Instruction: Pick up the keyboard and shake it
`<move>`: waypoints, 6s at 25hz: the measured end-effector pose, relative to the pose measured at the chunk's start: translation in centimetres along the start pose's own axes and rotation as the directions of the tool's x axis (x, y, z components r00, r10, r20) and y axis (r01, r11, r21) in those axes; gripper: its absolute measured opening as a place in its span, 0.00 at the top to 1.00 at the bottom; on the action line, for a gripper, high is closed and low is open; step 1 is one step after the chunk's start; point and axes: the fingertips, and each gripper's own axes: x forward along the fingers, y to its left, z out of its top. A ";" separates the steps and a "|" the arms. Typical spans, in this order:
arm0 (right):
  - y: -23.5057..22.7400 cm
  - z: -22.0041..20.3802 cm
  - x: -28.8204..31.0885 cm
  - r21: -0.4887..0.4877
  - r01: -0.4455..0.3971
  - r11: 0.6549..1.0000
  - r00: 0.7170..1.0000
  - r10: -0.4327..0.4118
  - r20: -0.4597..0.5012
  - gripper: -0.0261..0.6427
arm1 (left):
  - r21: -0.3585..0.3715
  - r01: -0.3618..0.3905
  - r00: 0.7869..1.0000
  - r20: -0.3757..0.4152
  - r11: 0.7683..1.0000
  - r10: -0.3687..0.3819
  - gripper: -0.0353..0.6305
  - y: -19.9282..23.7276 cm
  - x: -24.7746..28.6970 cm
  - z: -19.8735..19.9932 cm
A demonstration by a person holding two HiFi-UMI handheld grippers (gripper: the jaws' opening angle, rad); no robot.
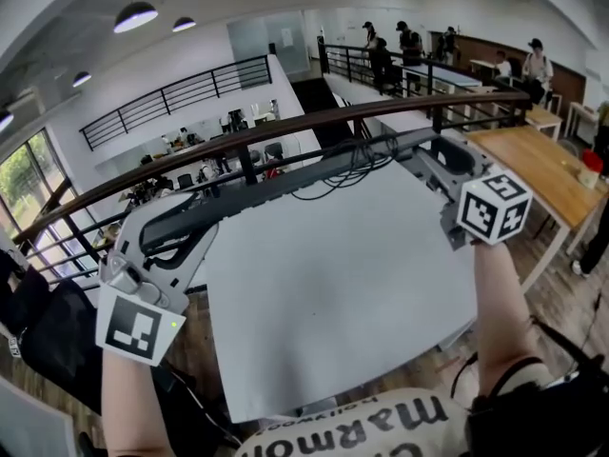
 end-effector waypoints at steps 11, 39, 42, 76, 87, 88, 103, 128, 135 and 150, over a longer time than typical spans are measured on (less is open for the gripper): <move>1.5 2.3 -1.6 0.010 0.048 0.999 0.996 -0.049 0.073 0.65 | 0.107 -0.009 0.998 0.067 0.994 0.002 0.74 1.8 -1.8 0.6; -5.4 10.0 4.8 -0.082 -0.065 0.995 0.993 0.072 0.092 0.65 | -0.589 0.132 0.959 0.280 0.797 0.048 0.81 6.5 5.4 1.0; -7.6 10.4 6.5 -0.070 -0.084 0.994 0.991 0.091 0.100 0.65 | -0.592 0.101 0.963 0.259 0.799 0.070 0.81 7.3 7.5 1.5; -8.0 1.5 8.7 0.219 -0.285 0.933 0.957 0.291 0.002 0.56 | -0.739 0.152 0.960 0.270 0.657 0.081 0.81 5.6 8.4 -1.4; -7.3 3.9 7.8 0.101 -0.277 0.956 0.960 0.278 0.000 0.56 | -0.738 0.163 0.945 0.307 0.655 0.110 0.81 5.8 8.1 -0.9; -7.0 4.0 8.0 0.088 -0.268 0.959 0.963 0.269 -0.004 0.56 | -0.725 0.160 0.944 0.311 0.670 0.110 0.81 5.9 7.8 -0.9; -6.6 7.7 7.4 0.002 -0.178 0.984 0.971 0.175 0.161 0.58 | 0.012 -0.022 0.960 0.279 1.000 0.018 0.82 5.6 5.0 6.1; -6.9 0.5 9.4 0.149 -0.149 0.978 0.989 0.146 0.027 0.58 | -0.157 0.117 0.972 0.223 0.981 -0.080 0.81 4.6 7.7 1.1; -6.9 0.8 8.8 0.144 -0.136 0.980 0.990 0.131 0.045 0.59 | -0.221 0.115 0.970 0.233 0.969 -0.062 0.80 4.3 7.6 0.7; -7.0 0.6 8.7 0.146 -0.140 0.979 0.990 0.137 0.035 0.59 | -0.233 0.120 0.972 0.226 0.965 -0.067 0.80 4.5 7.7 0.6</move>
